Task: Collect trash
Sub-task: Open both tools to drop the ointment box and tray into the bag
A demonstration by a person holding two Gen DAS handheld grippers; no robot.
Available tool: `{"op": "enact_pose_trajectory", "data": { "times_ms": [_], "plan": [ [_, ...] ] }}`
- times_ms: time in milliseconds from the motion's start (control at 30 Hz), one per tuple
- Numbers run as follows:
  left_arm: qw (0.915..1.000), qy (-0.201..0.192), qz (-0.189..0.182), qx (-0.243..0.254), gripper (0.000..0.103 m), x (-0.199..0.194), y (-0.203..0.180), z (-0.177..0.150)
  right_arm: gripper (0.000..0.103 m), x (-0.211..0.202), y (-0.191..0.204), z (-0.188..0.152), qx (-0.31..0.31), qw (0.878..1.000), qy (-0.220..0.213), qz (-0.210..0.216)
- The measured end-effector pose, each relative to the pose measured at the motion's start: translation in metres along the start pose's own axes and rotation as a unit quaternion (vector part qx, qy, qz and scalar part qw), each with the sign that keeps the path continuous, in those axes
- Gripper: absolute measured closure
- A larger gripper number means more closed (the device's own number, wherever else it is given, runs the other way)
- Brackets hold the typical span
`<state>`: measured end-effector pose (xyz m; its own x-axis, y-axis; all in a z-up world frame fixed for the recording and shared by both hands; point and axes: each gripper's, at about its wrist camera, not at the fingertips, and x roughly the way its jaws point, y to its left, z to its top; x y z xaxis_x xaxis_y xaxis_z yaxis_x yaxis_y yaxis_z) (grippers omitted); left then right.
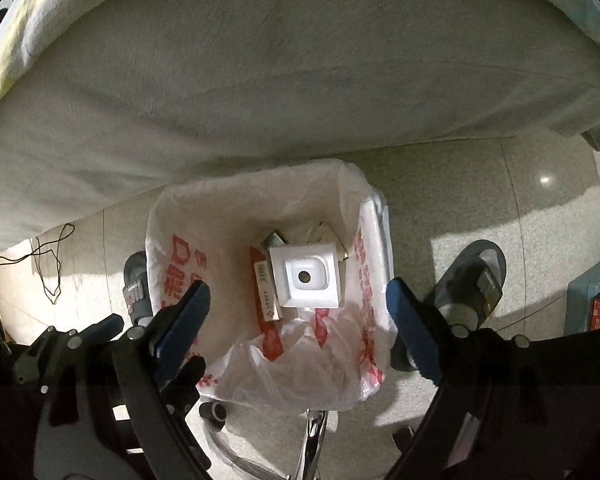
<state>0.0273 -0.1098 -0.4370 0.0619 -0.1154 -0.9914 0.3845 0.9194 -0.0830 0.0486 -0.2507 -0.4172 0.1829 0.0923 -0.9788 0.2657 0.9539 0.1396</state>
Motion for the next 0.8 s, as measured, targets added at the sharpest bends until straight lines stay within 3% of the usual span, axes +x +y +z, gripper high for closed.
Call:
{"op": "enact_pose_trajectory", "data": {
  "times_ms": [633, 800],
  "plan": [
    [0.9993, -0.026, 0.026, -0.009, 0.021, -0.023, 0.012, -0.015, 0.015, -0.038, -0.008, -0.008, 0.014, 0.999, -0.042, 0.026],
    [0.9984, -0.047, 0.018, -0.027, 0.013, -0.039, 0.018, -0.018, 0.014, -0.060, -0.010, -0.011, 0.013, 0.996, -0.069, 0.046]
  ]
}}
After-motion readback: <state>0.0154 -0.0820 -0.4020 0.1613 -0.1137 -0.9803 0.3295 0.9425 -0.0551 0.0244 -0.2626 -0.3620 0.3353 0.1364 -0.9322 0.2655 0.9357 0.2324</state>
